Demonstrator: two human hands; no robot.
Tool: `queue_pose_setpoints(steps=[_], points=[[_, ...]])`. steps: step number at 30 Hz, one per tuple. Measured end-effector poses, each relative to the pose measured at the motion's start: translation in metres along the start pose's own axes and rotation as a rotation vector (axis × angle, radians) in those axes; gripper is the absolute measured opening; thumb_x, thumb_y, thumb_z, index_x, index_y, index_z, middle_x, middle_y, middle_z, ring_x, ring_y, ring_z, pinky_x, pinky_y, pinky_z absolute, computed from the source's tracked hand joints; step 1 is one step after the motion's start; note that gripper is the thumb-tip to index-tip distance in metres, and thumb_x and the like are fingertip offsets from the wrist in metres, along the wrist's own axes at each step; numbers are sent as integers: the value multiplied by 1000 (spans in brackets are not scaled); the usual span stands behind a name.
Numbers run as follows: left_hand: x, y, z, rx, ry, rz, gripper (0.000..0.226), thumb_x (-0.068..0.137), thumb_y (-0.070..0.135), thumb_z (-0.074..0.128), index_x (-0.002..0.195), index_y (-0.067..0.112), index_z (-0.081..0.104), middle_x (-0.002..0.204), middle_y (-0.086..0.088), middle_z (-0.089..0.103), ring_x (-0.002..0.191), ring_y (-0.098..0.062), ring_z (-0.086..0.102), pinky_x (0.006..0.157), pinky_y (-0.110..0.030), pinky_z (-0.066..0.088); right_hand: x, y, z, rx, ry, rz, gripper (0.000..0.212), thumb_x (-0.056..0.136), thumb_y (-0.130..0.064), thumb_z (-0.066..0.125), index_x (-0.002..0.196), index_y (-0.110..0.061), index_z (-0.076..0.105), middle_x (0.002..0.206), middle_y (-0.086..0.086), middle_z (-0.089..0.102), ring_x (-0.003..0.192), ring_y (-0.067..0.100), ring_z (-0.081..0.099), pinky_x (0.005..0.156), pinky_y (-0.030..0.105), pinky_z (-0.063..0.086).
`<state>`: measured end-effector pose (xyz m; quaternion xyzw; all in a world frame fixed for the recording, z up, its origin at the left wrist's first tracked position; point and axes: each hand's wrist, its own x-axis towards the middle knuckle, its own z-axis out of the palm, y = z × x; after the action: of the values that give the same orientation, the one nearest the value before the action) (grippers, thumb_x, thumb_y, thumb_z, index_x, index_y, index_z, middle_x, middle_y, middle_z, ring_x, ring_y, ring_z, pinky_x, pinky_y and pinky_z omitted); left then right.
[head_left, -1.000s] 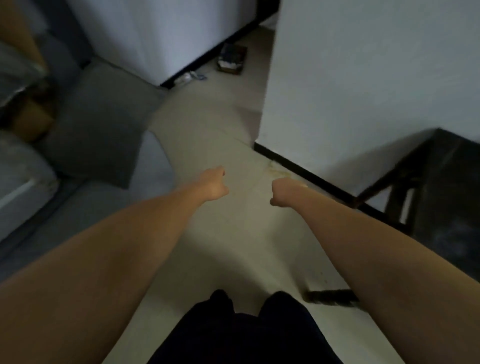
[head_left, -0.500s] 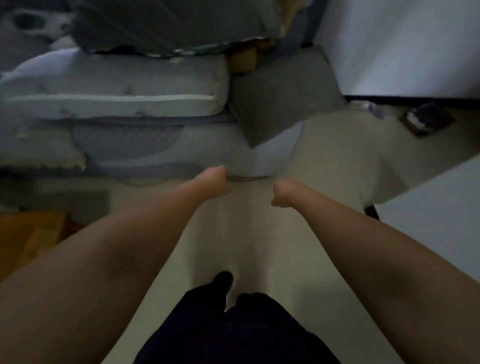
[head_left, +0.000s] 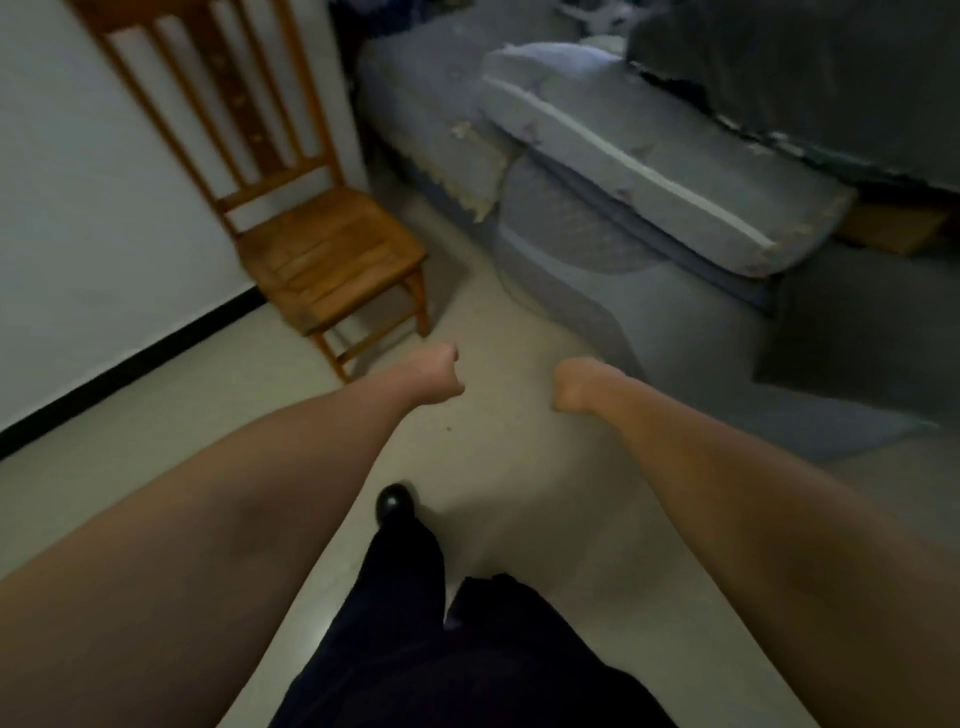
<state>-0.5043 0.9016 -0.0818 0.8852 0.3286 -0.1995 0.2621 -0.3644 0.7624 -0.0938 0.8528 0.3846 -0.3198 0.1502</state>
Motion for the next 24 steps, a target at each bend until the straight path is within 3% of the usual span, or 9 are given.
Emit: queue_pose_setpoints(steps=[9, 13, 19, 24], points=[[-67, -158, -30, -189, 112, -286, 43, 92, 22, 58, 131, 8, 47, 126, -15, 56, 114, -29, 55, 87, -32, 44, 34, -189, -24, -199, 48, -297, 43, 92, -22, 53, 130, -3, 54, 133, 18, 55, 121, 34, 54, 100, 37, 45], [-93, -235, -49, -253, 155, -399, 49, 91, 23, 58, 135, 8, 44, 129, -15, 56, 118, -30, 54, 91, -33, 43, 45, -283, -38, -278, 8, -379, 41, 93, -25, 52, 129, -5, 54, 131, 13, 56, 120, 33, 55, 99, 40, 47], [-143, -358, -80, -355, 250, -597, 50, 91, 21, 59, 136, 8, 43, 131, -15, 53, 119, -31, 52, 92, -33, 44, 44, -432, -51, -381, 6, -586, 33, 94, -19, 50, 123, -5, 58, 121, 11, 60, 109, 30, 59, 83, 33, 48], [-172, -423, -93, -425, 300, -711, 50, 92, 22, 58, 137, 9, 42, 134, -14, 51, 120, -29, 51, 91, -31, 43, 37, -520, -64, -478, 54, -694, 34, 95, -17, 47, 124, -3, 57, 125, 16, 59, 112, 32, 57, 83, 32, 46]])
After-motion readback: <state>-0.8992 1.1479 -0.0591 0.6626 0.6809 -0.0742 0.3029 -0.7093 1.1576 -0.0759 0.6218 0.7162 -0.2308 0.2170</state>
